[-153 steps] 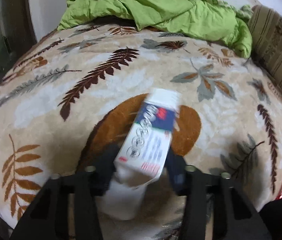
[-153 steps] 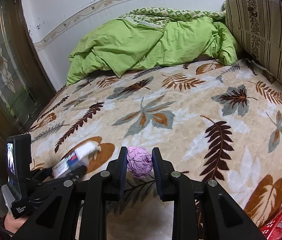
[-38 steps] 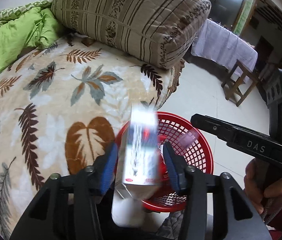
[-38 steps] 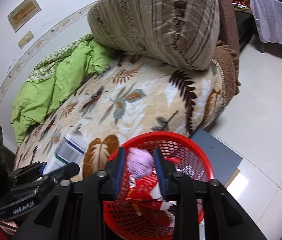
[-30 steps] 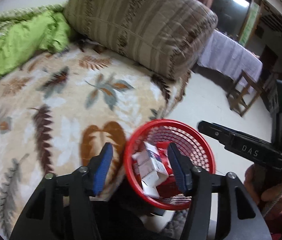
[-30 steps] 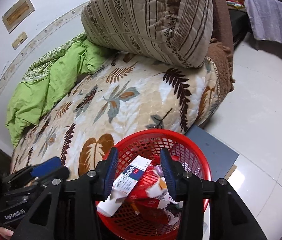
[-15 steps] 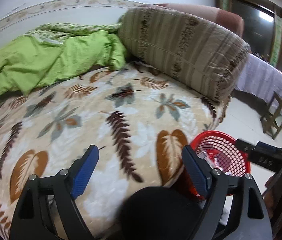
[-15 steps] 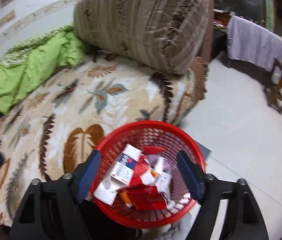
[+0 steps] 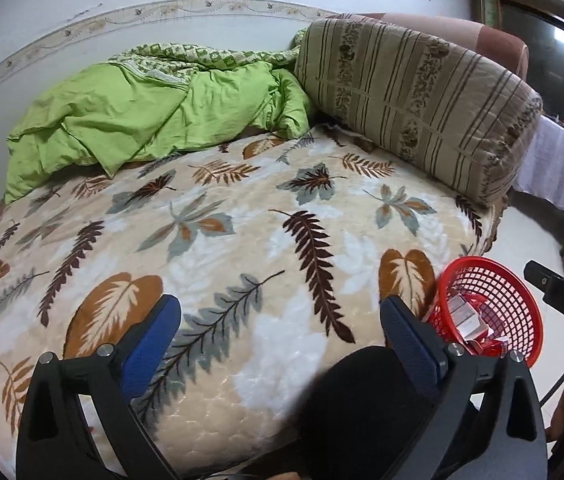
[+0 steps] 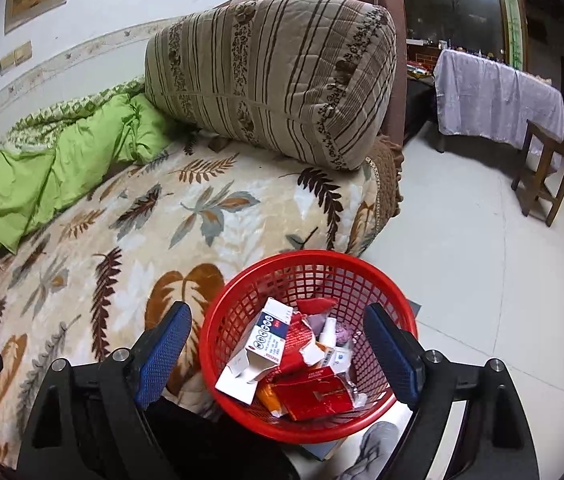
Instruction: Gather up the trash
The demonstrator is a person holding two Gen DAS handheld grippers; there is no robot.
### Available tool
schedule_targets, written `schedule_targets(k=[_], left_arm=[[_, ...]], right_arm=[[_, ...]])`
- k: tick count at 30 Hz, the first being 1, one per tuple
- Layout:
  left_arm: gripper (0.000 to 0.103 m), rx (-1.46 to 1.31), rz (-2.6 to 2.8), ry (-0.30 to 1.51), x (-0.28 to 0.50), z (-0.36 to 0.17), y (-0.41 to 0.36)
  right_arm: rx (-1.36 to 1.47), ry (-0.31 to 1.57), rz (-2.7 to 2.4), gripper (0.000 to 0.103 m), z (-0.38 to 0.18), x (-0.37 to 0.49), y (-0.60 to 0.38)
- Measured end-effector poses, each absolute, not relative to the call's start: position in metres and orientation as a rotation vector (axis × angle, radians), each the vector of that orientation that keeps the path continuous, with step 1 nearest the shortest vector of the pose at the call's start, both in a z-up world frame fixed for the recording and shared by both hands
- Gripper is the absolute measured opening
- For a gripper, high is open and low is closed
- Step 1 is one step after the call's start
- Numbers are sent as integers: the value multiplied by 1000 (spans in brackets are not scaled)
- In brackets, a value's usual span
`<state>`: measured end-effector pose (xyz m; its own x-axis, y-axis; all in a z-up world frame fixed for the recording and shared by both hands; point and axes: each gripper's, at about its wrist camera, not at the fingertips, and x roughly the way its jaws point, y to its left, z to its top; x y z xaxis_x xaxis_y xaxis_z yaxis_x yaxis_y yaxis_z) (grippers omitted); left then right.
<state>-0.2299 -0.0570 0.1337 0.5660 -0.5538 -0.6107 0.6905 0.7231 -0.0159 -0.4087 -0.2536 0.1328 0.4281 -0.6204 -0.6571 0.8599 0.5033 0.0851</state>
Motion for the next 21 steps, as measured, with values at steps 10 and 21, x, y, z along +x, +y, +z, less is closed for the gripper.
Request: schedule_targets(k=[10,21], left_arm=[[102,259,-718,630,-230,134,-59],[102,303,-664,612,-230,132,-61]], right_arm=[[426,614,-960,90,131,-406,-251],[423,626,-954,90,129,-403,-252]])
